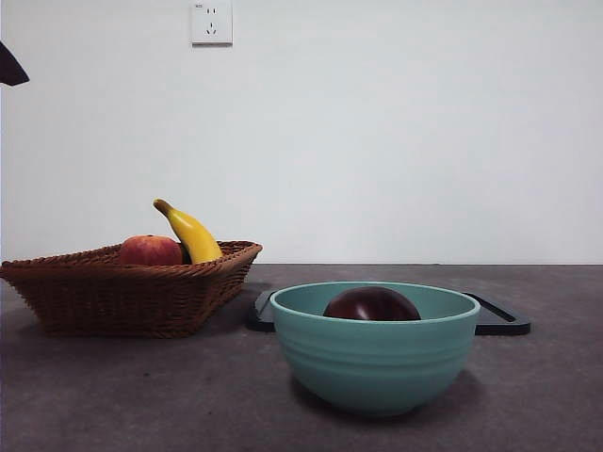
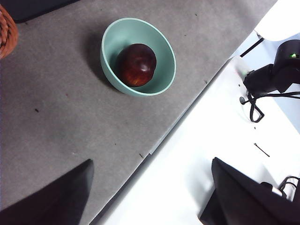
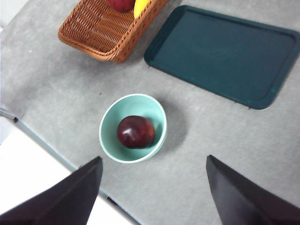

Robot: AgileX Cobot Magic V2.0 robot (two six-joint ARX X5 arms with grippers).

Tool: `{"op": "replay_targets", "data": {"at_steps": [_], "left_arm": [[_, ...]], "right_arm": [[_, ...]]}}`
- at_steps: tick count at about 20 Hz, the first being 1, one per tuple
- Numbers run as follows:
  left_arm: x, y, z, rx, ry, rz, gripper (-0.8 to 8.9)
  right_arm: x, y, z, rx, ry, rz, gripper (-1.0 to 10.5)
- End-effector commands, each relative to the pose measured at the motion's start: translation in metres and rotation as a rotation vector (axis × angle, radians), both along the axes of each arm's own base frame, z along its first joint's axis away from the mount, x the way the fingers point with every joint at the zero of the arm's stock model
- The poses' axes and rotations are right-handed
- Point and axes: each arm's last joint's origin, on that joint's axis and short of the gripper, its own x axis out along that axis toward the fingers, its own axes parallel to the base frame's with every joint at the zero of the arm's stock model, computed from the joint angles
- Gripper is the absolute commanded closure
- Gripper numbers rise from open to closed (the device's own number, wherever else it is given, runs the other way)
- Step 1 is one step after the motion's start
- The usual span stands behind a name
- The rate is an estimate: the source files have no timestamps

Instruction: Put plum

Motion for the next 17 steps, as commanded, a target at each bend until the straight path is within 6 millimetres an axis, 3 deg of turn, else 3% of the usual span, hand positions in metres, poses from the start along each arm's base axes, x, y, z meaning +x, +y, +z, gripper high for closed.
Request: {"op": "replay_targets", "data": {"at_steps": [1,5,9,17], "left_arm": [[0.002,-0.002,0.003,-0.011,-0.024,-0.017,4.11],[0.003,-0.002,0.004,-0.017,-0.037,-0.017,4.11],[0.003,-0.002,0.004,-0.017,-0.037,-0.017,4.11],[0.005,-0.003,0.005,-0.026,-0.068,-0.022,4.11]], "right_arm": [[0.009,0.006,0.0,0.013,0.044,0.019,6.0],[0.033,0.027,-0.021,-0.001,0.149,0.086,6.0],[0.058,0.05,-0.062,-0.003,0.212,0.116,6.0],[0.083,0.078,-0.131,-0.067,0.243,0.085,6.3]]}}
